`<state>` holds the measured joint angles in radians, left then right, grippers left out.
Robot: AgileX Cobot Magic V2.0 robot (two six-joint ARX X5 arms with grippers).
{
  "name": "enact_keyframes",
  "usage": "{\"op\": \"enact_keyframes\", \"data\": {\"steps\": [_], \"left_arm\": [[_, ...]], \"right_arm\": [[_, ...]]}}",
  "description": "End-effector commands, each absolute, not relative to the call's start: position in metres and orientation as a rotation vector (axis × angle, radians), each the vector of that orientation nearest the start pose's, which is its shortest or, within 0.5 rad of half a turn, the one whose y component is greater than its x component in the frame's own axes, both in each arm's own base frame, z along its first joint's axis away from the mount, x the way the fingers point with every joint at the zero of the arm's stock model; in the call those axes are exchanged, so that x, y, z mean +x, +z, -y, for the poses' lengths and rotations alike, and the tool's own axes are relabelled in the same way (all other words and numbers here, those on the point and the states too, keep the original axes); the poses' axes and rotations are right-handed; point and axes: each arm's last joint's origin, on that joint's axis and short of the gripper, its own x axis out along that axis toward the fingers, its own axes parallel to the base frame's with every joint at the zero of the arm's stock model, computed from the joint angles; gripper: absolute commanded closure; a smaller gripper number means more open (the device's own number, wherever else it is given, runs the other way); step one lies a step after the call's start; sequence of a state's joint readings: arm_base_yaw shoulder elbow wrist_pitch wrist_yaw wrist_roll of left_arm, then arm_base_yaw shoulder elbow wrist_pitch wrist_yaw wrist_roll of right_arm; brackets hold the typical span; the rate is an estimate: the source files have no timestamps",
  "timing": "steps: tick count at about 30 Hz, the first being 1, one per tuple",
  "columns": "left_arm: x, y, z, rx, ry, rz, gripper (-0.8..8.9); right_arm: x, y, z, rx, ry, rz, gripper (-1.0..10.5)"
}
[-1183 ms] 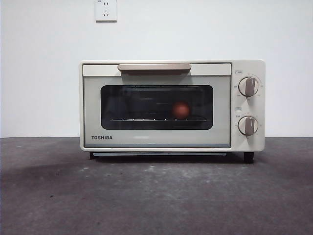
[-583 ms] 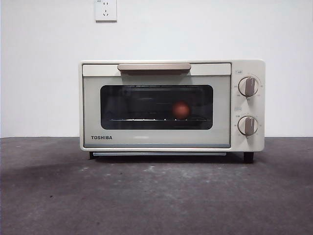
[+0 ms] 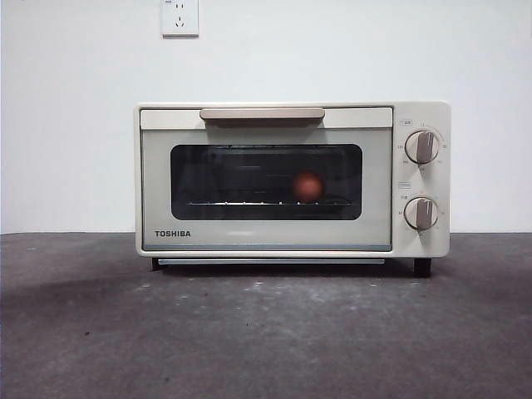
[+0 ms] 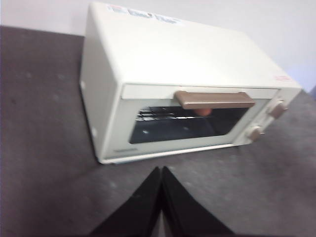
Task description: Eggoven
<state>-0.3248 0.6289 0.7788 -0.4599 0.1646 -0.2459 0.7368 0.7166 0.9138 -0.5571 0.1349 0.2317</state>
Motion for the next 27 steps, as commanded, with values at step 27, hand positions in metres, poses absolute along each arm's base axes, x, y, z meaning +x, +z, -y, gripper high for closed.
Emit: {"op": "enact_keyframes", "data": {"steps": [27], "left_arm": [[0.101,0.209,-0.004,-0.028,0.142,0.020,8.08]], "right_arm": [[0.106,0.355,-0.092,0.072,0.559,-0.376,9.4]]}}
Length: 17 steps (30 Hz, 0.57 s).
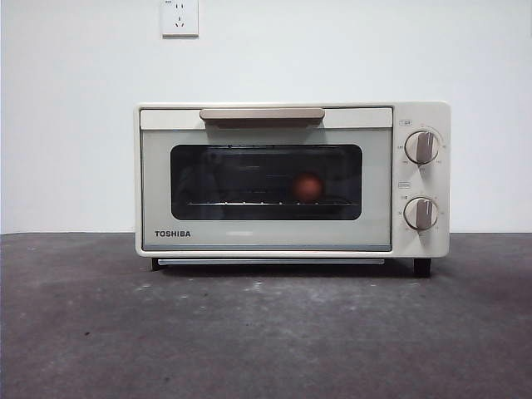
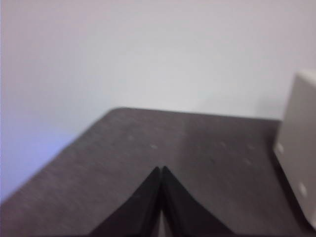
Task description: Eggoven
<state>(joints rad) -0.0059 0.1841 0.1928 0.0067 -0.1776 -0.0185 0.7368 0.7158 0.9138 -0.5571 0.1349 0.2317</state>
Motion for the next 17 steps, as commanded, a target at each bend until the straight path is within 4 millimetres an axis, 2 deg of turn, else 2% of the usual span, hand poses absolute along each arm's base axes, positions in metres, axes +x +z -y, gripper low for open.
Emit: {"op": "enact_keyframes", "data": {"steps": [1,7,17], "left_arm": [[0.100,0.205,-0.003,-0.026,0.124,0.018,8.08],[0.096,0.192,0.001,0.017,-0.009,-0.015,8.08],[0.094,0.167,0.003,0.003,-0.097,-0.082,8.08]], "right_arm": [[0.106,0.355,-0.092,0.071,0.559,-0.377,9.4],[0.106,0.355,-0.092,0.072,0.559,-0.376,9.4],[0.106,0.355,-0.092,0.071,0.559,-0.377,9.4]]}}
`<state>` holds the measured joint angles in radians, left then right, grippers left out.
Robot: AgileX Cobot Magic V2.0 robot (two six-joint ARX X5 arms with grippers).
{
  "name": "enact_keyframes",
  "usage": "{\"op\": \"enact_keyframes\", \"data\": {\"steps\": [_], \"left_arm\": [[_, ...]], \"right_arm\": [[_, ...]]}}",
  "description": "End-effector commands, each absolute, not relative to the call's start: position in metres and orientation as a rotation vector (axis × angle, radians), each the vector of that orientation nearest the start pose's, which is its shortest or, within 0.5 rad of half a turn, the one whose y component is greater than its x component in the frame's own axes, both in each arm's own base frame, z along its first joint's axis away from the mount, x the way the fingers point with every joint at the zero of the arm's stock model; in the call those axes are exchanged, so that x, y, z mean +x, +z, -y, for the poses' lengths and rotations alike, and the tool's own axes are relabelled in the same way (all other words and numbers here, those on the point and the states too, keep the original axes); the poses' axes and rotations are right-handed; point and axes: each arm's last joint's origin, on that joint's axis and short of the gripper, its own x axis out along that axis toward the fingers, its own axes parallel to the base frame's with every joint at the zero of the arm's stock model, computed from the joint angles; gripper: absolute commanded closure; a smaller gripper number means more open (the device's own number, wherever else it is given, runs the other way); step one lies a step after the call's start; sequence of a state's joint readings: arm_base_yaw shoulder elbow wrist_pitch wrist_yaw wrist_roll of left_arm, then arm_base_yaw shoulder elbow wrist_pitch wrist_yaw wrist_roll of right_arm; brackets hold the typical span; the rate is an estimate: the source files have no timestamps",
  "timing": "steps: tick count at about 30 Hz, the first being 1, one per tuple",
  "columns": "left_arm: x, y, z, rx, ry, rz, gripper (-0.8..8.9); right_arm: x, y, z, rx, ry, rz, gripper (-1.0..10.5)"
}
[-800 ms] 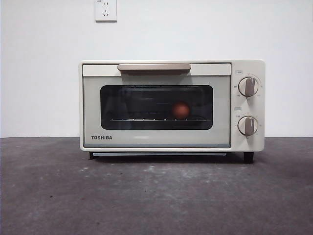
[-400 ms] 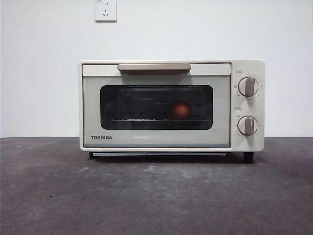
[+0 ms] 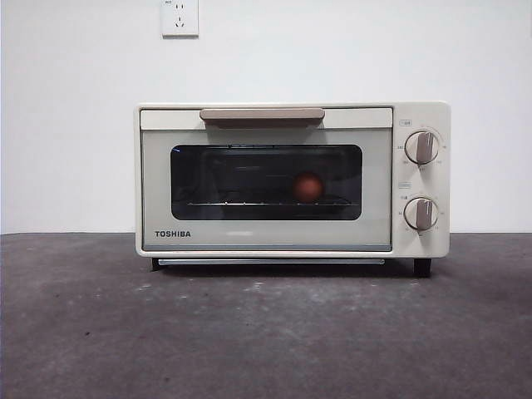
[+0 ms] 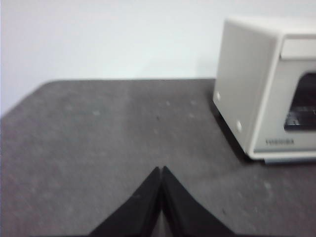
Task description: Eggoven
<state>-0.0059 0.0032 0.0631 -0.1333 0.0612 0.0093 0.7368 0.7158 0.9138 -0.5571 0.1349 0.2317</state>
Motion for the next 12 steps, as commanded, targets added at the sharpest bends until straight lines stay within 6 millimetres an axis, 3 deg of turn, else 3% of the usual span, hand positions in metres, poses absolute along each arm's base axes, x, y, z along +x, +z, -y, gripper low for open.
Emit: {"op": "enact_keyframes", "data": {"steps": [1,12], "left_arm": [[0.095,0.166,0.004,0.002,-0.111,-0.087,8.08],[0.096,0.149,0.004,-0.030,-0.135,-0.169,8.08]], "right_arm": [[0.106,0.355,-0.092,0.072,0.559,-0.376,9.4],[0.106,0.355,-0.092,0.071,0.559,-0.377,9.4]]}}
